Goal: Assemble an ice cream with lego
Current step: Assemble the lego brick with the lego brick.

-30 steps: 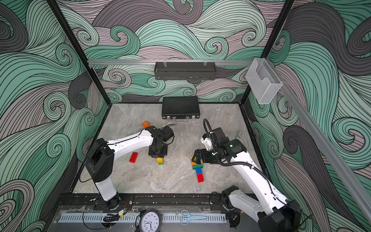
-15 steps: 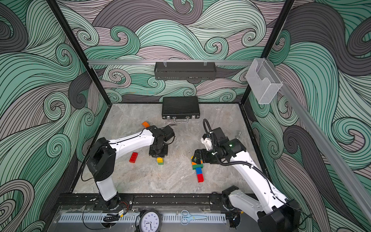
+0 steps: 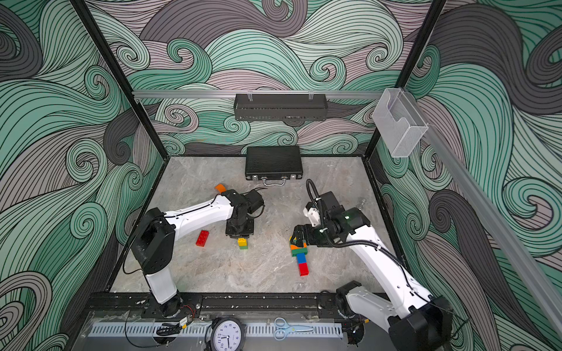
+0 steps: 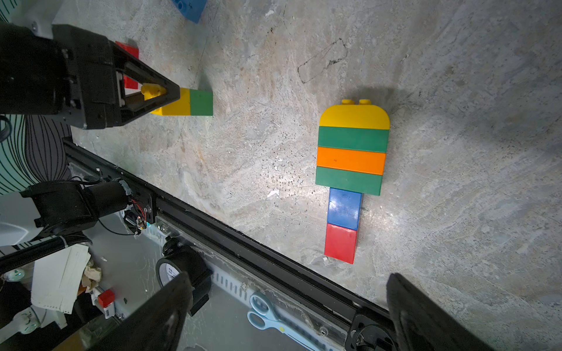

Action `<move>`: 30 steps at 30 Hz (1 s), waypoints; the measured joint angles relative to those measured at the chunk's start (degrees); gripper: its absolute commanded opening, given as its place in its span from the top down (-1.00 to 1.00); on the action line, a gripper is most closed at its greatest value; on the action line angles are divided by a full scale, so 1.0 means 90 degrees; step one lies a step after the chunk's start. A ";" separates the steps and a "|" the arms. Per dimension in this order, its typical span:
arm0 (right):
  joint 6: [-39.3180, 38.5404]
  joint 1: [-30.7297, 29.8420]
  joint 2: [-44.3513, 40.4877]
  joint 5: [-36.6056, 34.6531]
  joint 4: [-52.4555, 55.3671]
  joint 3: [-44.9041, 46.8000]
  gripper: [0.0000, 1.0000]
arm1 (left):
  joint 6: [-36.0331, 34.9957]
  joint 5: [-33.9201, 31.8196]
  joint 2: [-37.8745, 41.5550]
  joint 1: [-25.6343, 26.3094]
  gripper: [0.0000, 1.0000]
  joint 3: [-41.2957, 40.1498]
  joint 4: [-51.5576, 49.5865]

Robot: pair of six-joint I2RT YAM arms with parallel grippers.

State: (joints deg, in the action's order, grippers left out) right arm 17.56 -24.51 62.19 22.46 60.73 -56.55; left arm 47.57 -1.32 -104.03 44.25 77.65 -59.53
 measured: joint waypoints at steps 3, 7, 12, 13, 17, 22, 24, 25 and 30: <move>0.0000 0.0000 0.0010 -0.0002 -0.0012 -0.0002 -0.99 | 0.0015 -0.0010 0.0024 0.0000 1.00 -0.0022 0.0017; 0.0002 0.0000 0.0010 -0.0019 -0.0015 -0.0012 -0.99 | 0.0056 -0.0073 0.0304 0.0002 1.00 -0.0355 0.0257; 0.0000 0.0000 0.0012 -0.0019 -0.0017 -0.0012 -0.99 | 0.0073 -0.0158 0.0398 0.0002 1.00 -0.0478 0.0352; 0.0000 0.0000 0.0017 -0.0019 -0.0017 -0.0012 -0.99 | 0.0073 -0.0163 0.0396 0.0002 1.00 -0.0476 0.0355; 0.0000 0.0000 0.0073 -0.0019 -0.0017 -0.0012 -0.99 | 0.0070 -0.0165 0.0355 0.0007 1.00 -0.0430 0.0325; 0.0002 0.0002 0.0075 -0.0019 -0.0019 -0.0019 -0.99 | 0.0068 -0.0158 0.0277 0.0010 0.87 -0.0330 0.0228; 0.0005 0.0002 0.0075 -0.0022 -0.0019 -0.0024 -0.99 | 0.0063 -0.0155 0.0274 0.0010 0.80 -0.0323 0.0214; 0.0005 0.0002 0.0073 -0.0022 -0.0017 -0.0024 -0.99 | 0.0061 -0.0155 0.0274 0.0010 0.76 -0.0323 0.0209; 0.0005 0.0002 0.0061 -0.0024 -0.0019 -0.0024 -0.99 | 0.0056 -0.0143 0.0274 0.0010 0.59 -0.0321 0.0199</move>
State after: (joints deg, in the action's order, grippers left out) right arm 17.61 -24.49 62.74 22.24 60.55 -56.77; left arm 48.07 -2.61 -101.56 44.34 74.76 -57.74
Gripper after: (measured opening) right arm 0.993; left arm 0.250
